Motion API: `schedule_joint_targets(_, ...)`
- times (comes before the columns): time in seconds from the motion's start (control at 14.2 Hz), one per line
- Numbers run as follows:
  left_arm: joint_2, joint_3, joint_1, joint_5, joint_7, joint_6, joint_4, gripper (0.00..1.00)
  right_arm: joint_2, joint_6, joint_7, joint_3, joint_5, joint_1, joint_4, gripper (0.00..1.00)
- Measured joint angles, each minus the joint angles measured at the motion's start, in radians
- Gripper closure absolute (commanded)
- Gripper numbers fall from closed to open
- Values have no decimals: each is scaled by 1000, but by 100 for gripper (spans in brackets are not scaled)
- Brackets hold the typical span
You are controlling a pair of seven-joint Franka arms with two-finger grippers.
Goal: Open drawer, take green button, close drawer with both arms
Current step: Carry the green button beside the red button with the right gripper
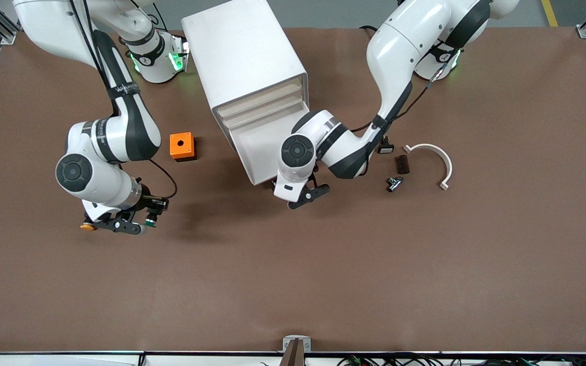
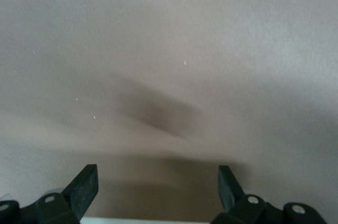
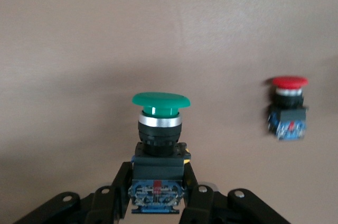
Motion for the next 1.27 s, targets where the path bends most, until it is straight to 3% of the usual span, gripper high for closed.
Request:
schedule_joint_targets(0.28,0,0,-23,0,0,0,-7,0,-2,265,-179,0,0,-98,-190,99)
schedule_joint_targets(0.42,1,-1,-35,0,0,0,-8,0,-2,323,-188,1,0,-113,-248,100)
schedule_joint_targets(0.85,1,-12,-102,0,0,0,-21,0,-4,352,-144,20,0,-103,-271,100)
schedule_joint_targets(1.27,1,-89,-108,-6,0,-1,-57,0,2,410,-94,28,0,-67,-286,100)
